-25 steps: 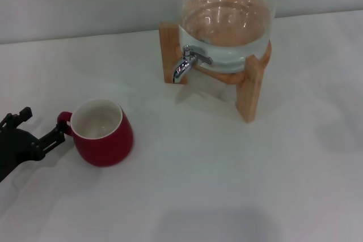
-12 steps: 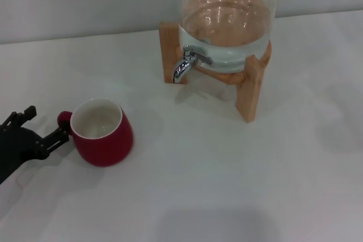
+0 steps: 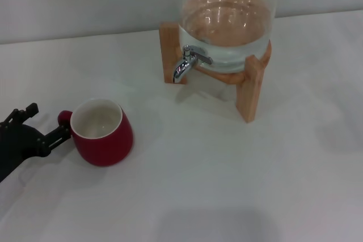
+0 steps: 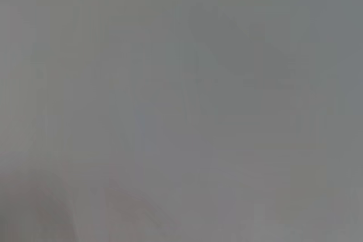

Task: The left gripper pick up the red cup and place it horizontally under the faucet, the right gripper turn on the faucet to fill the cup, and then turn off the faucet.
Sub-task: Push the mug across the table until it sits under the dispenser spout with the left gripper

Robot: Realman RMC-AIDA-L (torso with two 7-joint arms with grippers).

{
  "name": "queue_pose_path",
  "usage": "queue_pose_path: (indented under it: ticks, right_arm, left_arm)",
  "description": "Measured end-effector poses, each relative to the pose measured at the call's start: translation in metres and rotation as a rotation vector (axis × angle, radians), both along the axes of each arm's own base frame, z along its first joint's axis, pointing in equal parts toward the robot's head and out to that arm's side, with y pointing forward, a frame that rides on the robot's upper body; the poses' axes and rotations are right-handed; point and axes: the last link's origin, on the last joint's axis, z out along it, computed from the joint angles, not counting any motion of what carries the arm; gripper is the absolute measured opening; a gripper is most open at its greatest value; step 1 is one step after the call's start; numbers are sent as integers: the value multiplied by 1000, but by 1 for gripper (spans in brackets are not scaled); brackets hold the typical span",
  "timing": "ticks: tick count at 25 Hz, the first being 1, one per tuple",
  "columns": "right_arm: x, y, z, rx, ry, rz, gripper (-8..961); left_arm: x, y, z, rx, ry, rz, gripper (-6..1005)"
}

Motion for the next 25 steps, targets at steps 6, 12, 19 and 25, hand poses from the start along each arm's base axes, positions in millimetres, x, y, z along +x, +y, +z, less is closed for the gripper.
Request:
queue_pose_path:
  ticks: [6,12,19,25]
  right_arm:
    - [0,0,0,3,-1,1,722]
    - [0,0,1,5,-4,2,722]
    - [0,0,1,5,-5,2,722]
    - [1,-2,2,11,-3,-3,722]
  left_arm:
    - [-3,1,-2,-5,11,22,866]
    - [-3,2,-2,-4,16,27,857]
    - [1,6,-6,-15,15,19,846]
    - [2,7,-8,-23,15,16,837]
